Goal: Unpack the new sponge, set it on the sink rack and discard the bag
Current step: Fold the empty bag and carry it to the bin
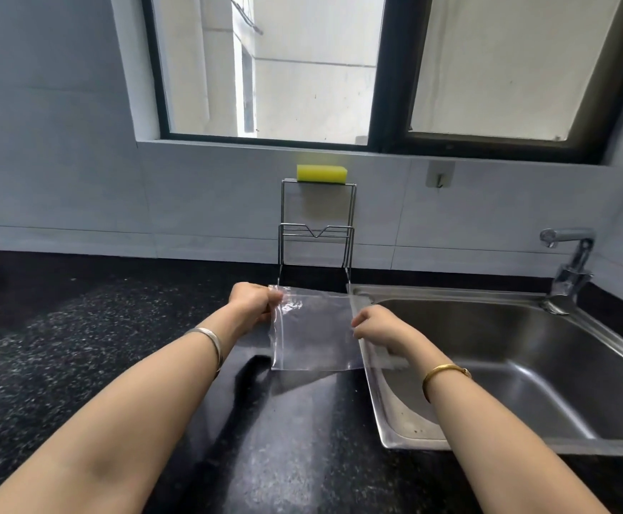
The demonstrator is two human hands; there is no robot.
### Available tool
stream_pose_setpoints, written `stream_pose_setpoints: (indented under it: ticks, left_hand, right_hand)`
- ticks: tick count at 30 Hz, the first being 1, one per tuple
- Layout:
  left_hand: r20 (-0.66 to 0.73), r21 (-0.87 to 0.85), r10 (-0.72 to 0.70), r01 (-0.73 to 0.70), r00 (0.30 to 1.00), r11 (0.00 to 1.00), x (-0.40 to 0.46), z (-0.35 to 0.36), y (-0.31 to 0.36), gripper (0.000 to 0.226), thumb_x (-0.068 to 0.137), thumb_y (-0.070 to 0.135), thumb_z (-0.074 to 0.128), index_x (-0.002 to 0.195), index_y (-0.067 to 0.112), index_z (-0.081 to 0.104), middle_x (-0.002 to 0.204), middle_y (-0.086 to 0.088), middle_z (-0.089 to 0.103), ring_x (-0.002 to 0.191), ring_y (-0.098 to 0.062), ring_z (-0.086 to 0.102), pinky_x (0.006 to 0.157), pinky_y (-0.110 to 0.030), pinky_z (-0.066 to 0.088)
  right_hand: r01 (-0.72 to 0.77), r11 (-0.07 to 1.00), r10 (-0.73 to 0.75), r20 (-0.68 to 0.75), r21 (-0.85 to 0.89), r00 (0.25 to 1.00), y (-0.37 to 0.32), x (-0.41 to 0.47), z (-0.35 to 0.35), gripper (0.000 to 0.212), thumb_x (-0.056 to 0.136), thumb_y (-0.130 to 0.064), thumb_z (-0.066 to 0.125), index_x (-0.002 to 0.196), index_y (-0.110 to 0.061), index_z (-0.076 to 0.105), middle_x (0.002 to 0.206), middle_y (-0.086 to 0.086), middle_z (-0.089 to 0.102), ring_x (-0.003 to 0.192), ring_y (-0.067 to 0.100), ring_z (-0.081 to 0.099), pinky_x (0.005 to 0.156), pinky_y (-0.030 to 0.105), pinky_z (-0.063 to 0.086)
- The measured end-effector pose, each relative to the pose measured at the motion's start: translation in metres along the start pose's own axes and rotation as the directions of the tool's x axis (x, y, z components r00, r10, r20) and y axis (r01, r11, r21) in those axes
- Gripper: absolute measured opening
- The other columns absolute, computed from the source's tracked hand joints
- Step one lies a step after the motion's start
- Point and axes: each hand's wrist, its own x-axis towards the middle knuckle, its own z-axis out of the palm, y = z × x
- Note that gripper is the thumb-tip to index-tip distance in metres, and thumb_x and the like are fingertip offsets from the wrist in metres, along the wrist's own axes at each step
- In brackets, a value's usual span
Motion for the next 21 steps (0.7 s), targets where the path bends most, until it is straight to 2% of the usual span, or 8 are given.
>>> stream_pose_setpoints:
  ticks: [2, 3, 6, 9, 12, 15, 19, 21]
  left_hand:
    - [0.010, -0.026, 0.027, -0.027, 1.000, 0.999, -0.003, 0.002, 0.011, 0.016, 0.077, -0.003, 0.063, 0.063, 0.004, 0.062, 0.034, 0.003, 0.059, 0.028, -0.003, 0.051, 0.031, -0.012, 0.041]
    - [0.022, -0.033, 0.038, -0.038, 0.999, 0.999, -0.006, 0.003, 0.017, 0.016, 0.079, -0.001, 0.062, 0.064, 0.005, 0.062, 0.034, 0.003, 0.060, 0.028, -0.002, 0.052, 0.032, -0.011, 0.040]
    - [0.054, -0.028, 0.108, -0.107, 0.993, 0.994, -0.013, 0.009, 0.034, 0.015, 0.080, 0.003, 0.062, 0.066, 0.007, 0.062, 0.053, -0.003, 0.066, 0.031, -0.004, 0.049, 0.034, -0.012, 0.038]
    - [0.104, 0.007, 0.197, -0.199, 0.975, 0.980, -0.024, 0.019, 0.052, 0.005, 0.078, 0.002, 0.064, 0.073, 0.002, 0.065, 0.063, -0.008, 0.059, 0.031, -0.006, 0.043, 0.033, -0.009, 0.033]
    - [0.134, 0.126, 0.326, -0.343, 0.936, 0.931, -0.033, 0.025, 0.070, 0.017, 0.076, 0.007, 0.068, 0.088, -0.004, 0.069, 0.063, -0.007, 0.060, 0.047, -0.011, 0.046, 0.040, -0.013, 0.037]
    - [0.210, 0.186, 0.448, -0.486, 0.869, 0.854, -0.042, 0.028, 0.089, 0.017, 0.074, 0.011, 0.070, 0.084, -0.003, 0.071, 0.063, -0.005, 0.063, 0.053, -0.010, 0.049, 0.050, -0.018, 0.041]
    - [0.271, 0.261, 0.553, -0.613, 0.788, 0.746, -0.050, 0.031, 0.110, 0.015, 0.073, 0.018, 0.073, 0.077, 0.004, 0.073, 0.056, 0.002, 0.060, 0.043, 0.001, 0.050, 0.048, -0.014, 0.040]
    - [0.263, 0.282, 0.601, -0.656, 0.755, 0.701, -0.052, 0.034, 0.115, 0.013, 0.075, 0.017, 0.071, 0.077, 0.004, 0.073, 0.060, -0.002, 0.063, 0.055, -0.005, 0.055, 0.061, -0.024, 0.046]
  right_hand:
    - [0.028, 1.000, -0.028, -0.049, 0.013, 0.998, -0.010, 0.001, -0.006, 0.030, 0.078, 0.003, 0.050, 0.104, 0.015, 0.061, 0.118, 0.034, 0.059, 0.104, 0.038, 0.061, 0.086, 0.044, 0.052]
    - [0.049, 0.999, -0.048, -0.080, 0.018, 0.996, -0.017, 0.000, -0.009, 0.029, 0.079, 0.002, 0.050, 0.104, 0.011, 0.063, 0.117, 0.030, 0.062, 0.108, 0.037, 0.059, 0.091, 0.042, 0.050]
    - [0.132, 0.991, -0.122, -0.237, 0.027, 0.964, -0.042, -0.001, -0.018, 0.033, 0.083, -0.006, 0.049, 0.115, -0.005, 0.058, 0.125, 0.016, 0.058, 0.113, 0.029, 0.054, 0.093, 0.033, 0.045]
    - [0.278, 0.961, -0.253, -0.382, 0.011, 0.889, -0.062, -0.003, -0.028, 0.033, 0.087, -0.011, 0.048, 0.120, -0.007, 0.054, 0.126, 0.017, 0.054, 0.115, 0.029, 0.052, 0.095, 0.033, 0.041]
    - [0.418, 0.908, -0.367, -0.438, 0.022, 0.821, -0.077, -0.008, -0.037, 0.027, 0.092, -0.014, 0.047, 0.116, -0.005, 0.057, 0.119, 0.016, 0.062, 0.108, 0.028, 0.056, 0.090, 0.034, 0.043]
    - [0.489, 0.872, -0.429, -0.449, 0.020, 0.783, -0.087, -0.014, -0.048, 0.023, 0.093, -0.015, 0.048, 0.104, -0.004, 0.064, 0.105, 0.017, 0.069, 0.096, 0.028, 0.060, 0.077, 0.031, 0.044]
    - [0.553, 0.833, -0.475, -0.489, 0.016, 0.731, -0.093, -0.019, -0.060, 0.022, 0.092, -0.014, 0.048, 0.087, -0.003, 0.067, 0.086, 0.016, 0.071, 0.082, 0.027, 0.064, 0.073, 0.032, 0.049]
    - [0.573, 0.819, -0.485, -0.501, 0.027, 0.716, -0.095, -0.020, -0.063, 0.022, 0.093, -0.014, 0.046, 0.083, -0.005, 0.064, 0.075, 0.011, 0.066, 0.071, 0.024, 0.061, 0.072, 0.035, 0.051]
